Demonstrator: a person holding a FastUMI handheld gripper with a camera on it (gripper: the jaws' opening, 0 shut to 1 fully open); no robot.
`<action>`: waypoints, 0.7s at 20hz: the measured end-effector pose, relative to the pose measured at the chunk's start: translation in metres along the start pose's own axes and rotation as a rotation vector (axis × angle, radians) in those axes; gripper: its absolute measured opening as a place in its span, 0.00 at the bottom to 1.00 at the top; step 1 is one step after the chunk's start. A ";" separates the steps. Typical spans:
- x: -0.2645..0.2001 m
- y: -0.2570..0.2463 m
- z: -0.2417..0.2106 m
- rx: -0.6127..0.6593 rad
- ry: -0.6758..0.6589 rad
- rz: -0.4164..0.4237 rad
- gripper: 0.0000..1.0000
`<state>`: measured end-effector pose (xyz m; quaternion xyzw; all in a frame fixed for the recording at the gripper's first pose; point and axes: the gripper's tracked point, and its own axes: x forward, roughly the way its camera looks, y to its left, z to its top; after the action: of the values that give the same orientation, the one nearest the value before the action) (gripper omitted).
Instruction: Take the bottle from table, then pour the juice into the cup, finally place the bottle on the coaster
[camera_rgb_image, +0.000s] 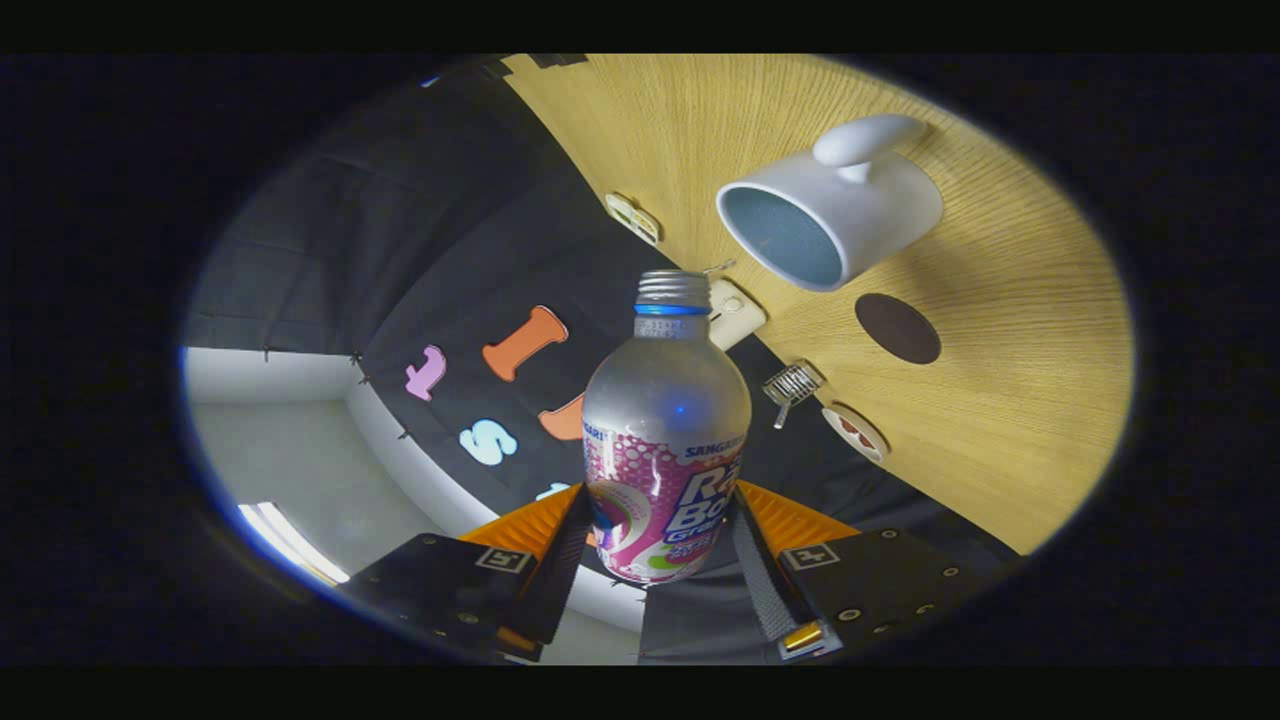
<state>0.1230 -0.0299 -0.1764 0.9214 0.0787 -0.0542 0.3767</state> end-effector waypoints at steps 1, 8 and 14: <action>0.001 0.004 -0.002 0.005 0.002 0.005 0.76; -0.002 0.014 -0.011 0.000 0.015 0.025 0.76; -0.002 -0.008 0.002 -0.049 -0.012 -0.030 0.76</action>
<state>0.1197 -0.0261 -0.1831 0.9103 0.0916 -0.0634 0.3987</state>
